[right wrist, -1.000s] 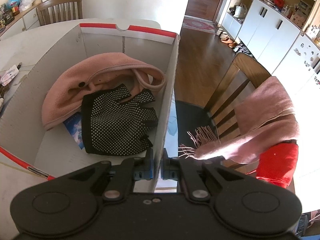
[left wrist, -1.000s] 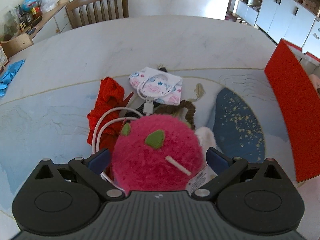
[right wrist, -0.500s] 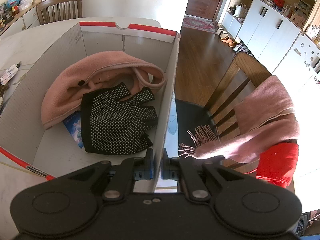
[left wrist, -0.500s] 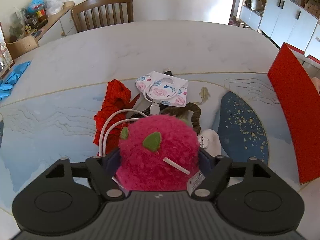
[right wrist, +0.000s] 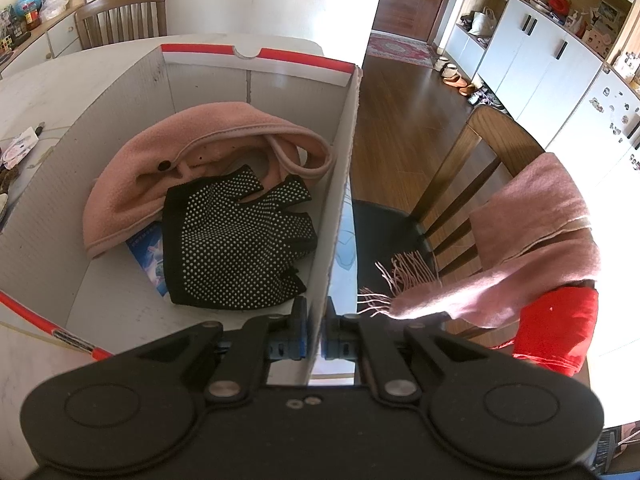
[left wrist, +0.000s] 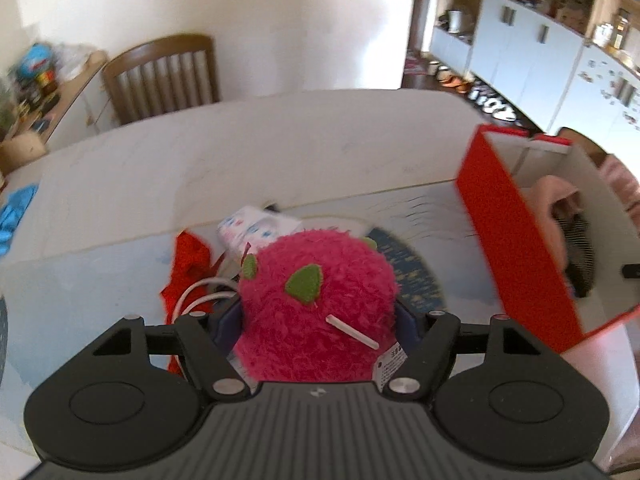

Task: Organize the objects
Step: 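Carry the pink plush ball with the left gripper toward the box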

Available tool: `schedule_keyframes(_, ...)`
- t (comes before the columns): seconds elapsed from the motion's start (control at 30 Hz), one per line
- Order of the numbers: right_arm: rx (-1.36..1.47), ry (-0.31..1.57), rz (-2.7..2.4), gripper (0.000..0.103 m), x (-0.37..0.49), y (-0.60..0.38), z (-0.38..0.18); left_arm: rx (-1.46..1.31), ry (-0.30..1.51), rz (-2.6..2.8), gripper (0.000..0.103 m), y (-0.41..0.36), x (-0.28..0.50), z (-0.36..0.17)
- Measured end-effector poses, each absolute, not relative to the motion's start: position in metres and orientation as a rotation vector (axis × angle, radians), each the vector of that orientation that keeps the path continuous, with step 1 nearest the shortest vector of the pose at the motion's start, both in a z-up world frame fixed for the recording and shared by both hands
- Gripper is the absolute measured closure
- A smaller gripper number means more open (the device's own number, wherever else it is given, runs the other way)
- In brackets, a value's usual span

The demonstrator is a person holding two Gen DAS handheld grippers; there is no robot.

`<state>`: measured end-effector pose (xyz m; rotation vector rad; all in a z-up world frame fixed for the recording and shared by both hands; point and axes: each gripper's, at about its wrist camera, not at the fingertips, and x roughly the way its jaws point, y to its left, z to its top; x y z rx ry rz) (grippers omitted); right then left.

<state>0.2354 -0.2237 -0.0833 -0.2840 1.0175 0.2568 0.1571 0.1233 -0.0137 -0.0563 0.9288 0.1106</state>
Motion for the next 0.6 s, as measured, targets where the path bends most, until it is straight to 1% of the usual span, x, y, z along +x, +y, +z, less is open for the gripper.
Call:
schedule_keyframes(0.23, -0.285, 1.013, 0.272, 0.098, 0.235, -0.221, -0.084, -0.012, 0.888, -0.019, 0.029, 0.081, 0.167, 0.011)
schedule_keyframes(0.6, -0.284, 1.006, 0.285, 0.097, 0.232, -0.223, -0.083, 0.095, 0.841, -0.223, 0.029, -0.001, 0.195, 0.03)
